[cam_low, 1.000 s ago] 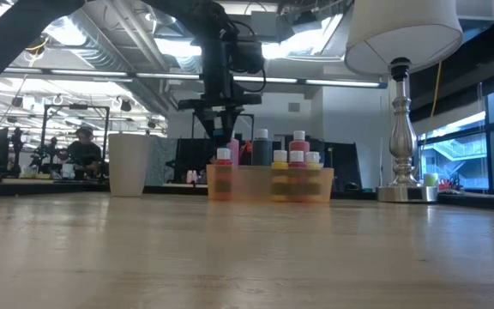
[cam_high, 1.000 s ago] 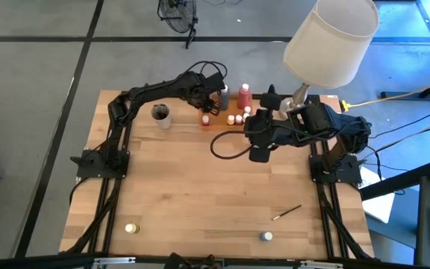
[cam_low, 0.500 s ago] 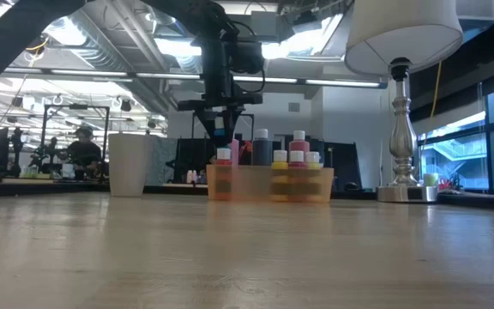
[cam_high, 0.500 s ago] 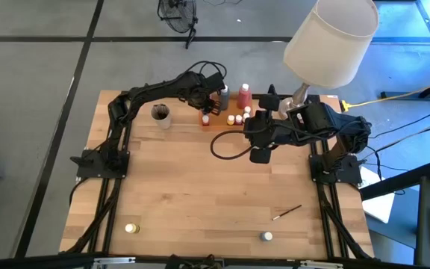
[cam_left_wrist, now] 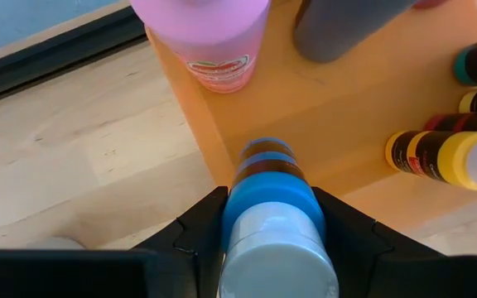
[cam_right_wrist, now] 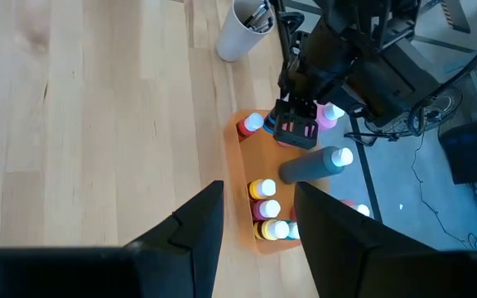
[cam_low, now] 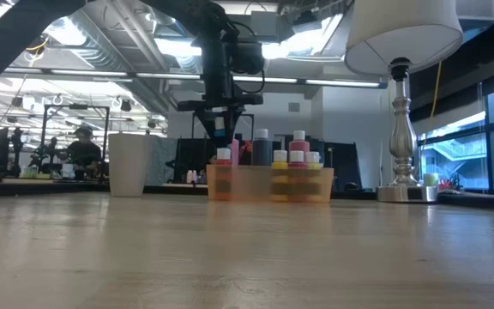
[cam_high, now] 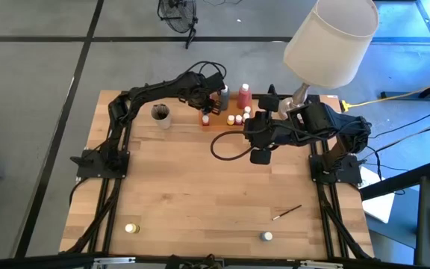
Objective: Pick & Place Paint Supplies
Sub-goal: Put the blue paint bottle into the orange bin
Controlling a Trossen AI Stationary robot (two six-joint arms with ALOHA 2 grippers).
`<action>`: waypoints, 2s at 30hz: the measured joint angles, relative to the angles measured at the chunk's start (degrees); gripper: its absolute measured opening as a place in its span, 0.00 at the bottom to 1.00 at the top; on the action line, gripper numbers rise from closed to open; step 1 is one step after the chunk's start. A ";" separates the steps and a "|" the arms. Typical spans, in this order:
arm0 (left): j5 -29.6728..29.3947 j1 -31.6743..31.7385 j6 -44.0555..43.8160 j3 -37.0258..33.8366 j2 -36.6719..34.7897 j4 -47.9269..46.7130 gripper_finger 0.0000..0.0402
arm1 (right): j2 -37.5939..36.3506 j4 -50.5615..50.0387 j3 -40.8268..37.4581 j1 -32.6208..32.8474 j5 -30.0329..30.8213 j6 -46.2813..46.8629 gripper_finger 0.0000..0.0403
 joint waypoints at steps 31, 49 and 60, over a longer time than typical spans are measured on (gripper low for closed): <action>0.82 -0.04 0.04 -0.15 3.04 1.20 0.36 | -0.02 -0.02 0.00 -0.74 -0.93 -0.20 0.38; 1.50 -0.04 1.62 -0.13 6.43 1.60 0.36 | -0.07 -0.01 -1.42 -1.12 -1.36 -0.20 0.38; 2.09 0.73 2.10 -0.13 6.43 3.33 0.36 | -0.07 -0.01 -1.42 -1.29 -1.36 -0.20 0.38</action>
